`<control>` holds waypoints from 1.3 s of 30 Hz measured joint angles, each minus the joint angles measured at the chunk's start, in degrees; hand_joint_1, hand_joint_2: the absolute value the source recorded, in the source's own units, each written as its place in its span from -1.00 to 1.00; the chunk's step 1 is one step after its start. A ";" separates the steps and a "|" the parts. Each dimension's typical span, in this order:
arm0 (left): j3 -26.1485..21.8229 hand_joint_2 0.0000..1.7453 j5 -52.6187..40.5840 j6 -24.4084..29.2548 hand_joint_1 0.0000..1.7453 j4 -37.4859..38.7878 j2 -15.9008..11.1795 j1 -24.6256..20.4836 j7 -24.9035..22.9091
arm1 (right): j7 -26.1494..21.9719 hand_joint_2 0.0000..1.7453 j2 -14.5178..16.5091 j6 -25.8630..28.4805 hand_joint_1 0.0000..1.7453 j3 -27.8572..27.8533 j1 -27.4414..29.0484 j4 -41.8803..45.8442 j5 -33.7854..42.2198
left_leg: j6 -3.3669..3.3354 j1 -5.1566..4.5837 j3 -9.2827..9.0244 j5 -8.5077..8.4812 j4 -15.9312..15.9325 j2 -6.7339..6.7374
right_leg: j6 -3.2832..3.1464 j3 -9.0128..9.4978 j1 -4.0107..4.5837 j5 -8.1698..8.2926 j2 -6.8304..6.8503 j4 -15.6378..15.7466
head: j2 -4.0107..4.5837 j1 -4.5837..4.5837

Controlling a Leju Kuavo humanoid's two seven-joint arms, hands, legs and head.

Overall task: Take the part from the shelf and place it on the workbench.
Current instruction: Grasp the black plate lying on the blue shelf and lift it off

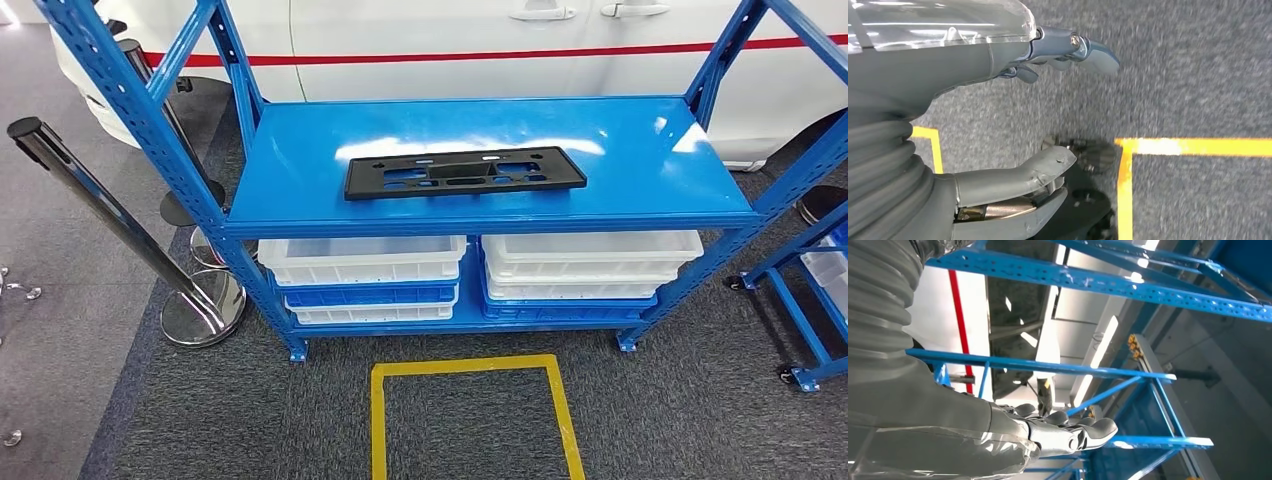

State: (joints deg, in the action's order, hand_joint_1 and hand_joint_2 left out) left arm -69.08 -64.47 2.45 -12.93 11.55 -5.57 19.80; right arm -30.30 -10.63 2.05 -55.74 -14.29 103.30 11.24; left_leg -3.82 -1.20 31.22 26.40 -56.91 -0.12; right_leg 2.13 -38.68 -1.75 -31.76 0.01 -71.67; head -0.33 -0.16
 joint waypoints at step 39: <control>2.38 1.00 -3.05 -0.78 -1.00 0.30 -0.06 -1.11 0.62 | 16.17 1.00 -7.00 4.56 -1.00 56.16 -16.37 5.25 -36.30 | 1.92 0.26 2.38 0.34 -2.31 0.04 | -2.00 3.97 0.79 5.31 -0.17 11.74 | 0.00 0.01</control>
State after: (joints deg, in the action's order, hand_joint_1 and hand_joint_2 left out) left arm -66.70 -67.52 1.67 -12.64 11.49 -6.67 20.42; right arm -14.13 -17.63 6.61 0.41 -30.66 108.55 -25.06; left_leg -1.90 -0.94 33.60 26.75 -59.22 -0.08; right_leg 0.13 -34.71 -0.96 -26.45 -0.16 -59.93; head -0.33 -0.15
